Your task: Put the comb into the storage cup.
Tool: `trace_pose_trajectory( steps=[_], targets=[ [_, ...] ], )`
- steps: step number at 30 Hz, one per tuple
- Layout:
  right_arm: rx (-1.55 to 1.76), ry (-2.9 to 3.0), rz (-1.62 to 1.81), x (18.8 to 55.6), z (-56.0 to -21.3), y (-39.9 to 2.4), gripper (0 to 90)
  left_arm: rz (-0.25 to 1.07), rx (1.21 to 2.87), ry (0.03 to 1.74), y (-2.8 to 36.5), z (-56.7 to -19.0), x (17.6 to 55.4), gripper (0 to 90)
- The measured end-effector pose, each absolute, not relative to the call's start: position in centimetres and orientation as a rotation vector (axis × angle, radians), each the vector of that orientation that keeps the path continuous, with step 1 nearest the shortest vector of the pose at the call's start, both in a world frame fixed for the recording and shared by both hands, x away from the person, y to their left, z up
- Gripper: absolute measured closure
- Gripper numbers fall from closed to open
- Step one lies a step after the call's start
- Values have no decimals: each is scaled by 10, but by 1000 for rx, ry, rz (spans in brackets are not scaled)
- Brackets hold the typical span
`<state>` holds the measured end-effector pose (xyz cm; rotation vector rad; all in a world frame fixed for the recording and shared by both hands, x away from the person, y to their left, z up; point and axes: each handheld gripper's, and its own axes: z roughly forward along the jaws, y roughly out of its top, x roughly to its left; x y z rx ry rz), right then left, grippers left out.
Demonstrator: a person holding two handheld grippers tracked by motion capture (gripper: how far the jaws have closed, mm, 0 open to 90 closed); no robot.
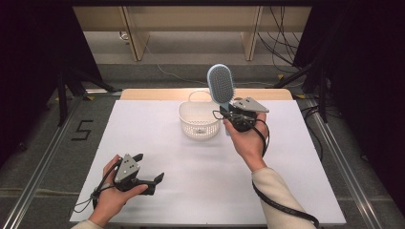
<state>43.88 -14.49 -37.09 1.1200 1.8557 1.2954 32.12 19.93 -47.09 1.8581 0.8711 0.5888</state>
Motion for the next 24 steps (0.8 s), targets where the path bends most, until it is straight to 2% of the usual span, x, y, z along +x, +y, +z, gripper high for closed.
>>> trace_pose_trajectory(
  steps=[24],
  targets=[
    [1108,1853,1296,443,-366,-141,706,586,1858,869,199,-471,321,5]
  ],
)
